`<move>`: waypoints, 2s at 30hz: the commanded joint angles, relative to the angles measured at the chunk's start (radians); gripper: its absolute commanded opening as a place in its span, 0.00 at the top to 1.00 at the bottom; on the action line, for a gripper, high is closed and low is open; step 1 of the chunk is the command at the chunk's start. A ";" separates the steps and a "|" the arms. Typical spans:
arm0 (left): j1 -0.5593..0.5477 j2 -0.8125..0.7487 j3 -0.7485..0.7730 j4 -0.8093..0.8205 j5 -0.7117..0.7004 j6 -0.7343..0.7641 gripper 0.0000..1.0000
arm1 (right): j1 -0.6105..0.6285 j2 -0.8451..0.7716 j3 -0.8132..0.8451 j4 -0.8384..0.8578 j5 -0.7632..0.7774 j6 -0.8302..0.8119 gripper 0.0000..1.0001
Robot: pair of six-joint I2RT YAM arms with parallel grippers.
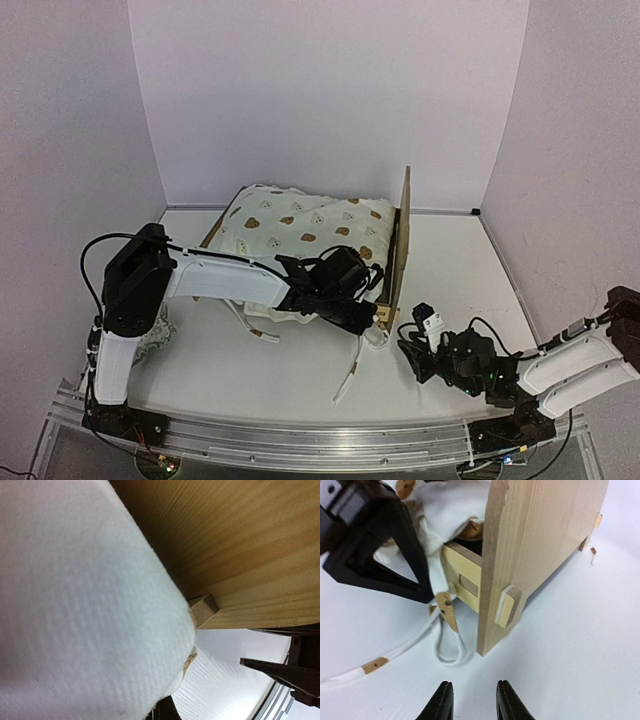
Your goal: Set up the pet bed
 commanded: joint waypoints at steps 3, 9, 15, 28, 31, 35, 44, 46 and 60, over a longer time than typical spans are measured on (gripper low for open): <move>0.004 0.014 0.026 0.025 0.010 0.011 1.00 | 0.000 0.150 0.113 -0.020 0.107 -0.071 0.78; 0.003 0.011 0.022 0.019 0.014 0.010 1.00 | 0.000 0.272 0.185 0.038 0.124 -0.094 0.85; 0.004 0.008 0.017 0.018 0.015 0.012 1.00 | -0.001 0.355 0.221 0.091 0.105 -0.138 0.87; 0.004 -0.015 0.001 0.021 0.024 0.014 1.00 | -0.027 0.424 0.236 0.233 -0.065 -0.148 0.85; 0.004 -0.023 -0.010 0.034 0.042 0.008 1.00 | -0.045 0.440 0.235 0.280 -0.083 -0.130 0.82; 0.004 -0.026 -0.015 0.042 0.063 0.004 1.00 | -0.077 0.468 0.234 0.337 -0.132 -0.080 0.81; 0.004 -0.041 -0.021 0.046 0.088 -0.005 1.00 | -0.105 0.548 0.250 0.475 -0.148 -0.019 0.74; 0.004 -0.044 -0.023 0.045 0.090 -0.006 1.00 | -0.107 0.556 0.252 0.490 -0.140 -0.006 0.72; 0.007 -0.096 -0.037 0.053 0.104 -0.046 1.00 | -0.109 0.521 0.283 0.494 -0.105 0.021 0.70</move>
